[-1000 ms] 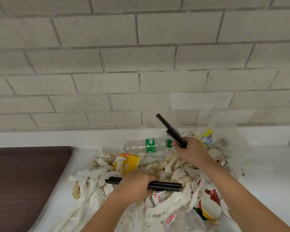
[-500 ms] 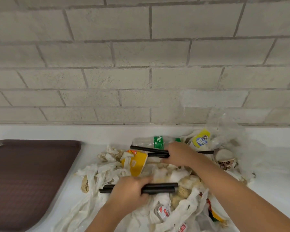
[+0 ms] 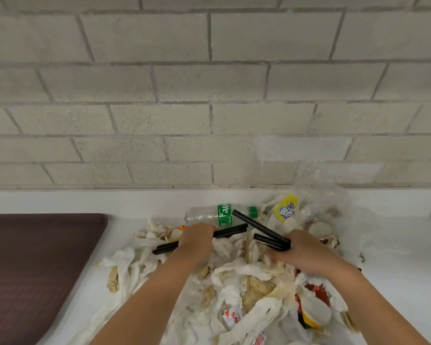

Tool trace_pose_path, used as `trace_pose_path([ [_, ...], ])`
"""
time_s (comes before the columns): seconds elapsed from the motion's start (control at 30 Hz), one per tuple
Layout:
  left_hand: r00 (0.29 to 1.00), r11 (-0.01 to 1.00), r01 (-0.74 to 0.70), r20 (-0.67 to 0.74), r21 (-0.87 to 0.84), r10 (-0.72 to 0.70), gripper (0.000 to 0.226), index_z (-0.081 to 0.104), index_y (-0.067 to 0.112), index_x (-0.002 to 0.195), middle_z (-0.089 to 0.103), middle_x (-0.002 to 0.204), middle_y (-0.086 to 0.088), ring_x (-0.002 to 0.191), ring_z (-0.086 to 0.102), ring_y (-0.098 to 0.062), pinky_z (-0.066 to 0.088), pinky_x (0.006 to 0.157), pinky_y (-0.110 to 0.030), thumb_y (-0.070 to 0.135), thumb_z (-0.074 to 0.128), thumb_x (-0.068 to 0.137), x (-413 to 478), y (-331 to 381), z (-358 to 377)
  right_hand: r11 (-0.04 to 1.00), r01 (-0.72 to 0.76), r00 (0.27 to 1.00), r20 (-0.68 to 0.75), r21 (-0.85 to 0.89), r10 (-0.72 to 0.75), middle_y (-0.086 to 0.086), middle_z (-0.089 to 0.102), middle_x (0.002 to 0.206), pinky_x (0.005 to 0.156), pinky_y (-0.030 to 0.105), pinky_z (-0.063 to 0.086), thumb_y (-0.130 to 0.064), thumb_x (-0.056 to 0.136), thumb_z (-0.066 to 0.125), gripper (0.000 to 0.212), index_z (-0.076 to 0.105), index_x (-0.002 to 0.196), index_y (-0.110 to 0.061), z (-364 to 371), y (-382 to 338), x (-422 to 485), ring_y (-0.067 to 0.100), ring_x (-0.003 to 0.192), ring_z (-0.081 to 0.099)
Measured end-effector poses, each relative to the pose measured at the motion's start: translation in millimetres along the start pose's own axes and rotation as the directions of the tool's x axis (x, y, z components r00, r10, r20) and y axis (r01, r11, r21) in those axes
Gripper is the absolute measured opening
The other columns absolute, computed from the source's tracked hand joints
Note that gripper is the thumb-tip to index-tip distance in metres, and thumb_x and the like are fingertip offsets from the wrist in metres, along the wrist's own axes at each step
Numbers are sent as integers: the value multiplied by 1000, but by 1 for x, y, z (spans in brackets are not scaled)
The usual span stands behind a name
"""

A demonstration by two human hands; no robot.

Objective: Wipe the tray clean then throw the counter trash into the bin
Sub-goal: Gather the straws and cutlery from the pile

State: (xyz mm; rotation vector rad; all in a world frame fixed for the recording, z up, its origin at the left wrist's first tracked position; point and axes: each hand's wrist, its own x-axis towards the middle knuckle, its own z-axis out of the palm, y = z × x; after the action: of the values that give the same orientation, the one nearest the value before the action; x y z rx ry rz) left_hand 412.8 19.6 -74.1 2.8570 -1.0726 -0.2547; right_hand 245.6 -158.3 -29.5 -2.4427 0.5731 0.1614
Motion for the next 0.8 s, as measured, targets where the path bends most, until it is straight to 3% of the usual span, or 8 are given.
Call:
trace_pose_path([
  [0.17,999,999,-19,41,-28,20,45,57,21,126,61,119,-5,108,60,-25,49,83,-33,7,52,84,4,0,4,984,6,991,-134,178,18,-4,48,49,49,22,34,-42,84,64,36,52,59,-19,-10,-3,8,6,40,44],
  [0.33,990,985,-144,20,93,143,31,58,18,116,65,105,-7,98,62,-26,48,75,-31,16,52,85,-2,-5,7,976,-27,974,-214,214,74,-4,43,48,44,22,32,-27,88,59,34,45,58,-18,-1,-22,30,10,40,41],
  [0.4,996,996,-84,-32,13,84,26,60,18,112,65,99,-4,94,63,-25,47,74,-31,20,50,88,-7,-6,3,980,-81,970,-213,180,119,-4,45,51,43,22,31,-25,88,58,33,44,59,-20,4,-28,38,10,42,42],
  [0.5,989,976,13,-138,-216,-44,20,62,20,98,59,75,5,77,63,-20,45,59,-28,34,49,93,-15,-13,-6,974,-134,967,-189,183,168,-3,49,54,42,21,33,-25,84,61,26,47,63,-20,13,-33,45,11,46,47],
  [0.57,974,904,54,-178,-424,-142,16,61,22,92,59,68,5,68,63,-21,47,56,-29,36,53,92,-20,-19,-14,970,-172,968,-155,169,199,-2,54,58,45,21,38,-34,78,67,23,54,68,-17,22,-35,45,13,50,53],
  [0.67,949,672,34,-186,-740,-253,11,60,20,87,61,62,-2,55,60,-21,46,52,-31,31,61,89,-23,-27,-21,973,-229,965,-127,5,227,-2,63,73,55,24,48,-47,72,72,34,56,81,-18,37,-42,44,15,65,62],
  [0.8,915,502,-43,-236,-864,-327,10,61,18,82,49,55,0,47,44,-13,33,44,-16,25,65,87,-27,-24,-29,948,-260,961,-145,-181,236,0,67,93,64,25,47,-39,77,69,32,62,97,-15,51,-46,48,19,85,65],
])
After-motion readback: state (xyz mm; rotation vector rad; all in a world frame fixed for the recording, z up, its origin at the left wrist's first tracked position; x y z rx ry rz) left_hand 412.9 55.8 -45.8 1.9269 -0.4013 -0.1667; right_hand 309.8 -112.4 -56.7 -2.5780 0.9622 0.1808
